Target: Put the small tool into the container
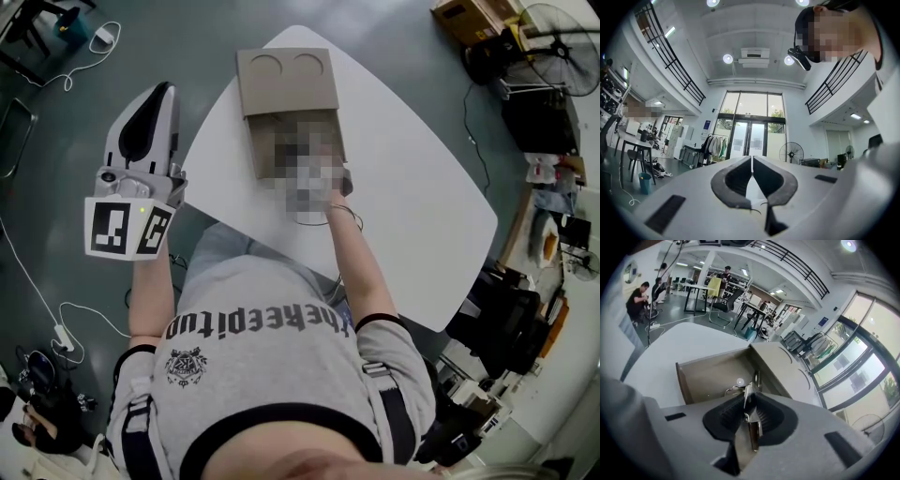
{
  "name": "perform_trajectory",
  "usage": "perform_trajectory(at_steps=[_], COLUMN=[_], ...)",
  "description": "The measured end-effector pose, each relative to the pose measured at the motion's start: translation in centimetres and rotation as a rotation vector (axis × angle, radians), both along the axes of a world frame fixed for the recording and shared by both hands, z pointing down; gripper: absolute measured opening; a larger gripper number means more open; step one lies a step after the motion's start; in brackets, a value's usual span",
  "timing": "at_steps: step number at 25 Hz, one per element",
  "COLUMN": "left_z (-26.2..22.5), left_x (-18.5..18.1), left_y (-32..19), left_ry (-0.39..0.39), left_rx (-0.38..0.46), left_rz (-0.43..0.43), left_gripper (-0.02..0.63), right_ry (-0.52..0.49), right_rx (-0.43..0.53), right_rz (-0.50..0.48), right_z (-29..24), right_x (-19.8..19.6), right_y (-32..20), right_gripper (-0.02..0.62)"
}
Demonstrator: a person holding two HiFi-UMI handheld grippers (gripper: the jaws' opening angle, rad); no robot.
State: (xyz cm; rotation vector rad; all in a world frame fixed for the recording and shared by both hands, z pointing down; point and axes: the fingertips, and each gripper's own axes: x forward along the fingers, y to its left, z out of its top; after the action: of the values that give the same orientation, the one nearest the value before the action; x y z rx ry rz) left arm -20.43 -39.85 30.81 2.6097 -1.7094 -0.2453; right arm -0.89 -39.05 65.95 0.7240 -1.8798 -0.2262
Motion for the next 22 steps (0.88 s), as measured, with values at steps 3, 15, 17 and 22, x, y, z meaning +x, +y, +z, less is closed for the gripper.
perform_trajectory(at_steps=[3, 15, 17, 22], left_z=[-0.3, -0.8, -0.9, -1.2], left_x=[0.2, 1.9, 2.6, 4.0], left_y=[0.3, 2.6, 3.1, 4.6], left_ry=[0.0, 0.007, 0.007, 0.006], left_rx=[0.004, 0.02, 0.023, 0.029], left_rz=[0.0, 0.014, 0.021, 0.033], left_gripper=[0.012, 0.012, 0.012, 0.012], right_ry=[-0.086, -0.462, -0.533, -0.651], right_rx=[-0.096, -0.117, -0.099, -0.017], right_rz=[0.08, 0.297, 0.324, 0.343], right_z=[0.3, -5.4, -7.0, -11.5], right_x=[0.1, 0.7, 1.2, 2.1], right_y=[0.5, 1.7, 2.0, 3.1], right_gripper=[0.129, 0.017, 0.005, 0.003])
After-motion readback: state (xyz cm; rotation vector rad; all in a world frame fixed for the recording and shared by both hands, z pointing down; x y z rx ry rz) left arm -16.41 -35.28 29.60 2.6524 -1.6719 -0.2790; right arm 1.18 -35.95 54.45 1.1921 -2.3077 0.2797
